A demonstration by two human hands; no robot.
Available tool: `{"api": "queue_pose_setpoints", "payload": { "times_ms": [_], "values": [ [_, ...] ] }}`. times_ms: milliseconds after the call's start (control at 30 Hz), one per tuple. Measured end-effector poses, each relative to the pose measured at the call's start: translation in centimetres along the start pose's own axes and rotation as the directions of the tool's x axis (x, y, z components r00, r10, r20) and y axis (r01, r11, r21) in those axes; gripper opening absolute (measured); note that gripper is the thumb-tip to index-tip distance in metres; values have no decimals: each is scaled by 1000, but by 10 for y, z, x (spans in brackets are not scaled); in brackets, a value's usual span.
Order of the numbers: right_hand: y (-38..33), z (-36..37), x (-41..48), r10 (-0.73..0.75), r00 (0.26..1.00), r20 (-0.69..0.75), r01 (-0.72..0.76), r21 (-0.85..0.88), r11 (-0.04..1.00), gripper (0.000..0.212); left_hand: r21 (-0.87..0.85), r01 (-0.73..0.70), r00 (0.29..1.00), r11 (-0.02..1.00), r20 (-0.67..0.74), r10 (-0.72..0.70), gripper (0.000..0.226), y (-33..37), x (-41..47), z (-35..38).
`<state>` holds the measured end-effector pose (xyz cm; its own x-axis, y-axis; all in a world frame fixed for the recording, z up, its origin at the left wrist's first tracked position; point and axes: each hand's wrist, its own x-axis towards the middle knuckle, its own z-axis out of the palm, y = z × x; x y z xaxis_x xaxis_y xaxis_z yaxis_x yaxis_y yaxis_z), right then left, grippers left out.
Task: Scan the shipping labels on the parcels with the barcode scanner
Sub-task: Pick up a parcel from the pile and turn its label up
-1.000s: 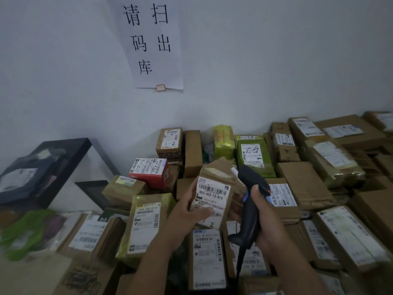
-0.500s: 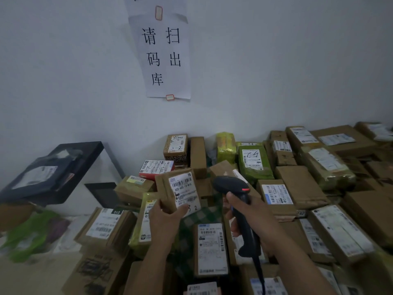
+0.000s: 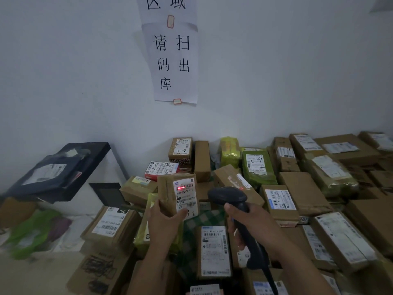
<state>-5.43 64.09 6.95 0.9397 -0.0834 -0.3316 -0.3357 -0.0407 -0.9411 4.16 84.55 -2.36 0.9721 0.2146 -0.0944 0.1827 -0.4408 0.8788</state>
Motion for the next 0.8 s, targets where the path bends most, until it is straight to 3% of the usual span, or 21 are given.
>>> {"api": "queue_pose_setpoints", "payload": {
  "times_ms": [133,333,500,667,800],
  "values": [
    [0,-2,2,-2,1000,6,2,-6,1000,40,16,-1,1000,1000,-2,1,75,1,0,2],
    [3,-10,7,3,1000,-22,-2,33,999,38,81,8,996,997,89,-15,109,-7,13,20],
    [9,-26,20,50,995,-88,-42,92,995,39,245,-48,972,968,235,-11,77,8,25,38],
    [21,-39,39,116,976,-186,-87,158,984,45,390,-211,925,897,377,54,72,16,41,58],
    [29,-46,54,160,968,-191,-121,200,972,44,472,-303,872,828,487,41,37,23,63,76]
  ]
}}
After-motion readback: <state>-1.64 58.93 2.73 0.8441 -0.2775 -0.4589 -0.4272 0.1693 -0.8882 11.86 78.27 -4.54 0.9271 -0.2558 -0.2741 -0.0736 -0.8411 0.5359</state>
